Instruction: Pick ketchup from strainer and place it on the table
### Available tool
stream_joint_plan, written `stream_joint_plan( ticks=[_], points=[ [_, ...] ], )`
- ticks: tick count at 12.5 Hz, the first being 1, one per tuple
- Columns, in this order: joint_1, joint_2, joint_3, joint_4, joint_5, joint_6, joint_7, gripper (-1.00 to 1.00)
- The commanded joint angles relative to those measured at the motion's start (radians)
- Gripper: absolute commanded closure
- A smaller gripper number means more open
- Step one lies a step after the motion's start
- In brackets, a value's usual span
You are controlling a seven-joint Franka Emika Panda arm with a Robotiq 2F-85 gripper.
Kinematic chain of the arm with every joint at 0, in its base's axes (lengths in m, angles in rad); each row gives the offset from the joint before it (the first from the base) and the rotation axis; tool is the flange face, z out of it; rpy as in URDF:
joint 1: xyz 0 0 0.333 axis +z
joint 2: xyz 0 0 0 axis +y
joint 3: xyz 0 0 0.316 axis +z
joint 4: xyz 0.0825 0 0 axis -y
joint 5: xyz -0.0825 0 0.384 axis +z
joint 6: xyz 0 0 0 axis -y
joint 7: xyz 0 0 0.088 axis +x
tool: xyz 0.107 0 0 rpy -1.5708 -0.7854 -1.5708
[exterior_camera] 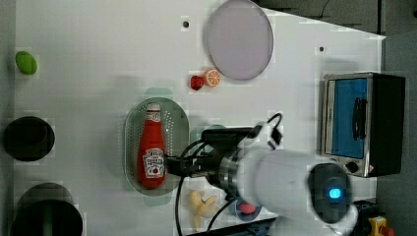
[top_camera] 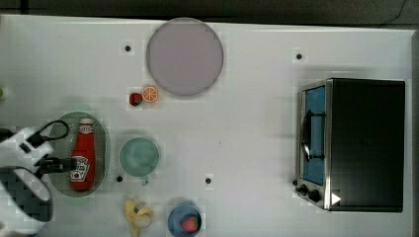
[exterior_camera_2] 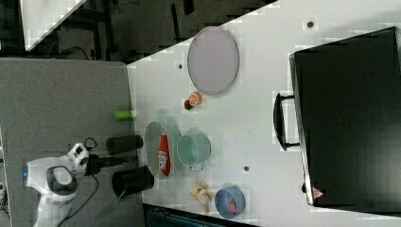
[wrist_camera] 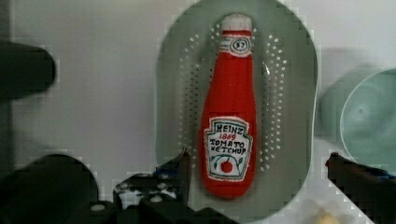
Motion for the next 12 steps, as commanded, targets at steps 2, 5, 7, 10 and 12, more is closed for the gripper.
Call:
stream_joint_plan(
  ticks=[2,5,7,10,12],
  points=[
    [-0.02,0.099,-0.027,-0.099,-0.063,0.207,0.137,-1.0],
    [-0.011,0.204,-0.031,-0.116,-0.1,0.328,0.18,-1.0],
    [-0.009,0.27,-0.033,-0.114,-0.12,0.369,0.21,-1.0],
    [-0.005,0.342,-0.037,-0.11,-0.155,0.411,0.24,-1.0],
    [0.006,0.372,-0.054,-0.111,-0.184,0.409,0.257,-1.0]
  ],
)
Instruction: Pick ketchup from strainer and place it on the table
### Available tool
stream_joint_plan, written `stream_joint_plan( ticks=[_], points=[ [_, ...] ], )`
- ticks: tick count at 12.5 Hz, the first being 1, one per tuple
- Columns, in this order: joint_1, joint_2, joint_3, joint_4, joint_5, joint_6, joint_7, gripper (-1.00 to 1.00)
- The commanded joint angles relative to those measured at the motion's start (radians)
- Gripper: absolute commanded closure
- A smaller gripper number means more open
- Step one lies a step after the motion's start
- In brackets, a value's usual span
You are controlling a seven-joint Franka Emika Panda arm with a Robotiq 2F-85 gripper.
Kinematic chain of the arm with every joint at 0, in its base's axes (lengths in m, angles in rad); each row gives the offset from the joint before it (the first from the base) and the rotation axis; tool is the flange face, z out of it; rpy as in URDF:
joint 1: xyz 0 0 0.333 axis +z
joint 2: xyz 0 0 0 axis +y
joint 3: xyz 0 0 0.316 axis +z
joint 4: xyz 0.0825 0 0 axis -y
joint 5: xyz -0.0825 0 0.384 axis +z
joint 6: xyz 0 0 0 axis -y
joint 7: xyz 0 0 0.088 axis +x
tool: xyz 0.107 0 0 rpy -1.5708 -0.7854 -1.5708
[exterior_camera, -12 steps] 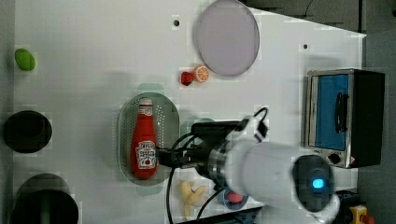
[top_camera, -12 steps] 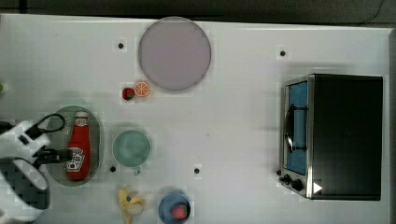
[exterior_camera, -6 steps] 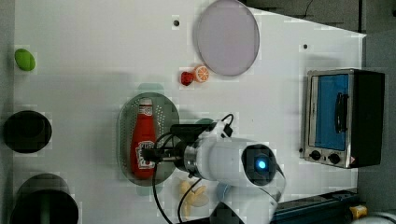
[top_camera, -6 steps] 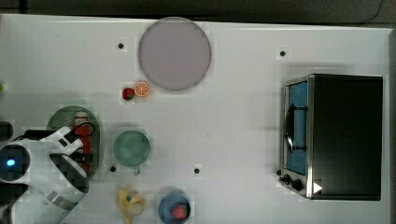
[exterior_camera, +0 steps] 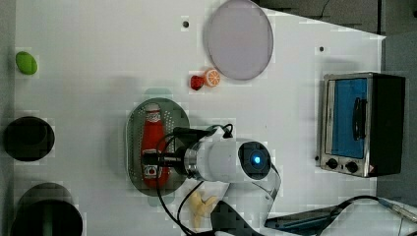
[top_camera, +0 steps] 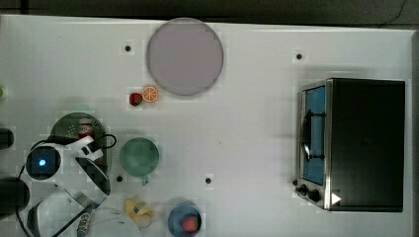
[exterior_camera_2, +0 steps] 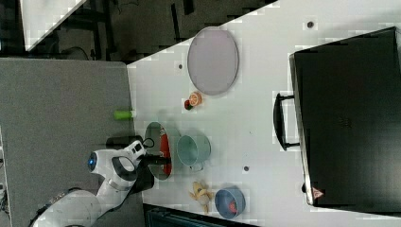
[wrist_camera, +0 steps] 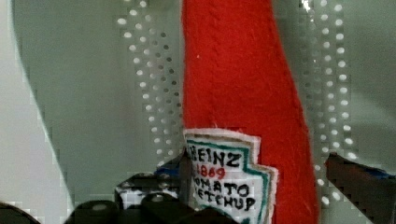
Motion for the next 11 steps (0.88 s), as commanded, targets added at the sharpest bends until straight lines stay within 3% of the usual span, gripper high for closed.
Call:
stream_joint_plan(
  ticks=[1,4,9,11],
  points=[
    [0.028,0.018,-0.014,0.024,-0.046,0.01,0.076,-0.91],
    [0.033,0.025,-0.019,0.028,-0.046,0.039,0.087,-0.25],
    [0.012,-0.133,0.027,0.022,-0.017,-0.063,0.087,-0.25],
    [-0.005,-0.247,0.049,0.03,0.081,-0.195,0.087,-0.25]
  ],
)
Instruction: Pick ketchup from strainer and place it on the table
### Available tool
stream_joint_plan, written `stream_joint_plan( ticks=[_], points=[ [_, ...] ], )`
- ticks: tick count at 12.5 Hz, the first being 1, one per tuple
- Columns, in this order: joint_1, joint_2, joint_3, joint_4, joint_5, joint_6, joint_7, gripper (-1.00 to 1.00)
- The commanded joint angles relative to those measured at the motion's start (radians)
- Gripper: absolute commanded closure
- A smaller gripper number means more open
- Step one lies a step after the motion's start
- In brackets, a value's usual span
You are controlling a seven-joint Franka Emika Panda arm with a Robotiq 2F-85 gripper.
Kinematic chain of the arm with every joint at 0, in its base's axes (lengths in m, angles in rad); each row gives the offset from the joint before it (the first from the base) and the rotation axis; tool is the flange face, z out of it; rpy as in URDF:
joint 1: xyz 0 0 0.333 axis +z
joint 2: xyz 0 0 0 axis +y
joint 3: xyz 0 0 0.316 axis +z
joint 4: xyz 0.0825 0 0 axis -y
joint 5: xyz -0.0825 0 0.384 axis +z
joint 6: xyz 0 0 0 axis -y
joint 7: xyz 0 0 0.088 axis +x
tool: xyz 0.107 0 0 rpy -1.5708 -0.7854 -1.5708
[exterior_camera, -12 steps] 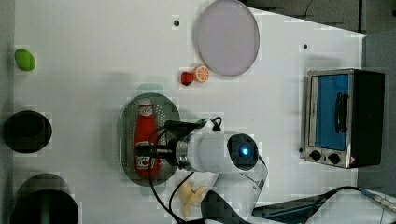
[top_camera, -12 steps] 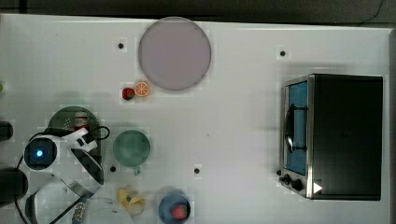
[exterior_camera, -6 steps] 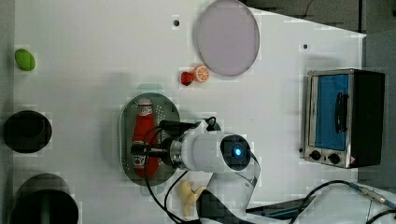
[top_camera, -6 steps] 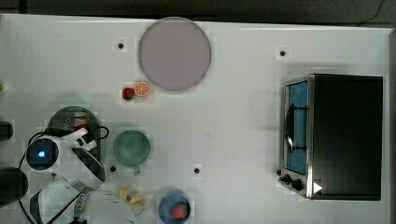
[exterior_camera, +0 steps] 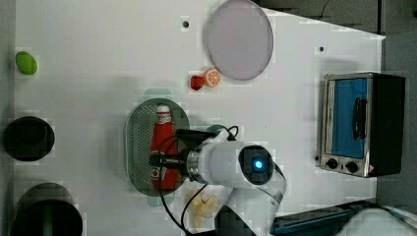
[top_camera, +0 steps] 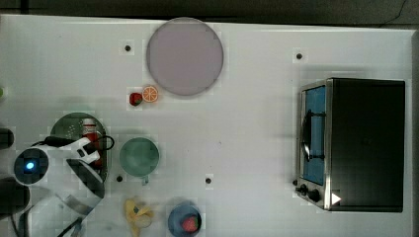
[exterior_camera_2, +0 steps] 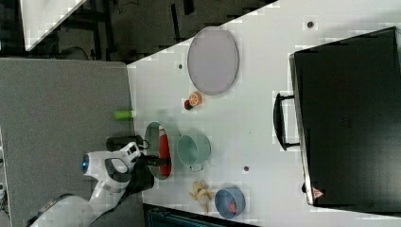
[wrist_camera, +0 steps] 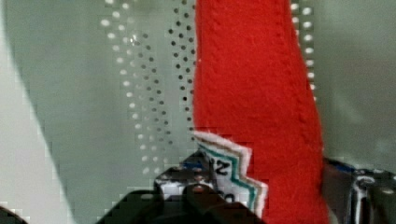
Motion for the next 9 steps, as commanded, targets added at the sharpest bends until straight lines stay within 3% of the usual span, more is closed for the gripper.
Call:
stream_joint_plan(
  ticks=[1,3,9],
  points=[
    [-0.022,-0.211,0.047,0.044,0.136,-0.147,0.041,-0.25],
    [-0.047,-0.296,0.038,0.068,0.213,-0.249,-0.039,-0.25],
    [-0.178,-0.411,-0.13,0.108,0.221,-0.402,-0.381,-0.25]
  ],
)
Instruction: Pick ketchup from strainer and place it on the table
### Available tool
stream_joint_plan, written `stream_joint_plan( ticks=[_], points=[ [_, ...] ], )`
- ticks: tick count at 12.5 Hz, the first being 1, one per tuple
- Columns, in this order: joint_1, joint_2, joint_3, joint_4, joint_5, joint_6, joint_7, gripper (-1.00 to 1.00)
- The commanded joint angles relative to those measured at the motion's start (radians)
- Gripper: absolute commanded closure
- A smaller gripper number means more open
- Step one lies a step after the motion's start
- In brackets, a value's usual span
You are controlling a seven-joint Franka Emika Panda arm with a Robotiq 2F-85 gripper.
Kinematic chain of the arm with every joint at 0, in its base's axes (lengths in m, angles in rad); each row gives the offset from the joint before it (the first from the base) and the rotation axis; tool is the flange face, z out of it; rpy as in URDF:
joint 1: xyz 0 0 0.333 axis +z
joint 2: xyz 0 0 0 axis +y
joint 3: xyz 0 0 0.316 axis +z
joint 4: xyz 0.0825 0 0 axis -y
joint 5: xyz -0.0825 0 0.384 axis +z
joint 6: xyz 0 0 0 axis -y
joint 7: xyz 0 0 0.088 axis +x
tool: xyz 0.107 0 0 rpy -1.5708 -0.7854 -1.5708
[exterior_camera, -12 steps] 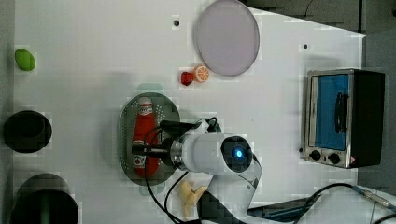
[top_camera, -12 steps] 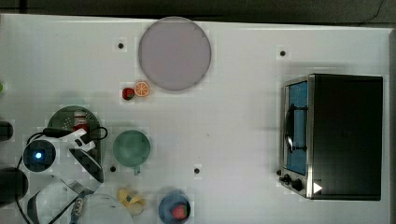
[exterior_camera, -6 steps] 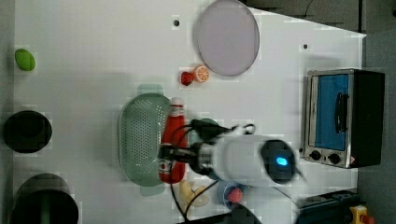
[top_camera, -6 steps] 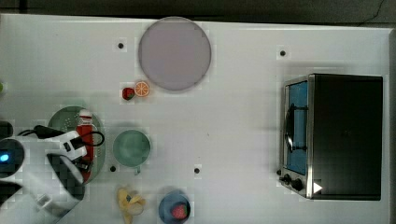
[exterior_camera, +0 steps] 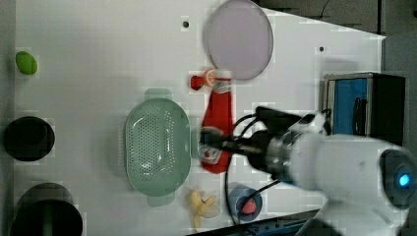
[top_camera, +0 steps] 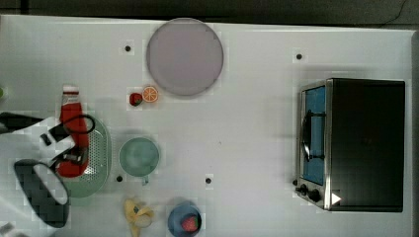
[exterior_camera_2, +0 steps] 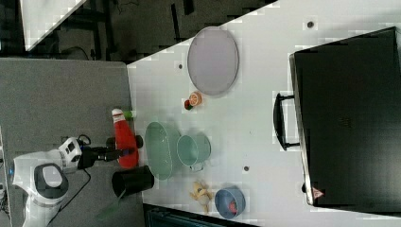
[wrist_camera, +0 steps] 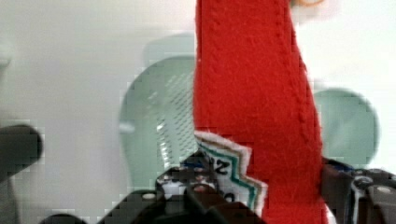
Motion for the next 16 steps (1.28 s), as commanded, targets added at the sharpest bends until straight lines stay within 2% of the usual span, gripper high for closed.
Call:
stream_joint_plan(
  ticks=[1,5,9,12,16],
  points=[
    [-0.124,0.014,-0.153,-0.019,0.009,-0.03,-0.217,-0.25],
    [-0.172,0.015,-0.338,-0.045,0.009,-0.029,-0.377,-0.25],
    [-0.185,0.02,-0.506,-0.123,0.008,0.018,-0.534,-0.25],
    [-0.185,0.05,-0.552,-0.196,0.008,0.098,-0.54,-0.25],
    [-0.181,0.182,-0.544,-0.234,0.009,0.257,-0.54,-0.25]
  ],
)
